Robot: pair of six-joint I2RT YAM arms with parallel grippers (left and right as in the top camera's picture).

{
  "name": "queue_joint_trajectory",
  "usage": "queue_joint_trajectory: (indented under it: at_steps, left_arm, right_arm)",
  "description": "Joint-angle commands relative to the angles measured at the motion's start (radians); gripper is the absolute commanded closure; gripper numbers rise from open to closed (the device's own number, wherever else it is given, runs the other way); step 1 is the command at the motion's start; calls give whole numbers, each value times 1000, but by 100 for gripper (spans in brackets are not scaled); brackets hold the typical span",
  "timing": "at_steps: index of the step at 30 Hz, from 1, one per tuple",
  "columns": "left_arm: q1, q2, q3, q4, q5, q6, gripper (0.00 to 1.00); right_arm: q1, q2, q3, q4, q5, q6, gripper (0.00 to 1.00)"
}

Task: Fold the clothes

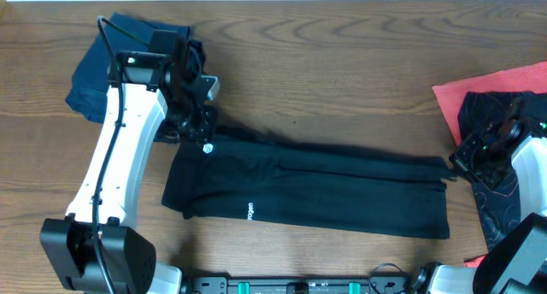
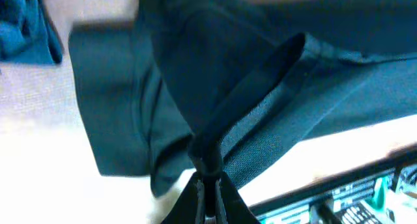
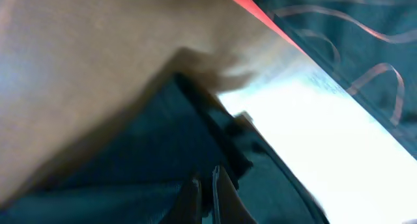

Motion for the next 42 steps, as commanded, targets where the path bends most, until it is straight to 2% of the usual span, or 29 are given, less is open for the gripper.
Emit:
queue_joint_trajectory:
  at_steps: [1, 7, 12, 23, 24, 27, 29, 30, 36, 39, 42]
  left_arm:
    - [6, -9, -35, -37, -20, -5, 94]
    - [6, -9, -132, -93, -24, -17, 94]
    - [6, -9, -226, -97, -107, -80, 94]
    - [6, -9, -247, -88, -124, -96, 93]
    - [6, -9, -247, -89, -124, -96, 89]
    - [6, -9, -247, -89, -124, -96, 85]
    - [6, -9, -248, -89, -124, -96, 66]
    - [6, -9, -247, -89, -124, -95, 61]
    - [6, -9, -247, -69, -150, -107, 59]
    - [6, -9, -247, -53, -149, -115, 51]
    - [6, -9, -247, -46, -145, -115, 49]
  right_arm:
    - [-10, -16, 0, -21, 68, 16, 99]
    - [-10, -16, 0, -66, 117, 16, 99]
    - [-10, -16, 0, -117, 156, 17, 99]
    - [-10, -16, 0, -203, 177, 21, 99]
    - [-10, -16, 0, -206, 178, 20, 99]
    - [-10, -16, 0, -212, 178, 20, 97]
    - [-10, -16, 0, -227, 179, 20, 93]
    - [-10, -16, 0, -233, 183, 20, 92]
    - [-10, -16, 0, -247, 180, 21, 89]
    - [-10, -16, 0, -254, 188, 26, 88]
    - [-10, -16, -1, -264, 266, 96, 84]
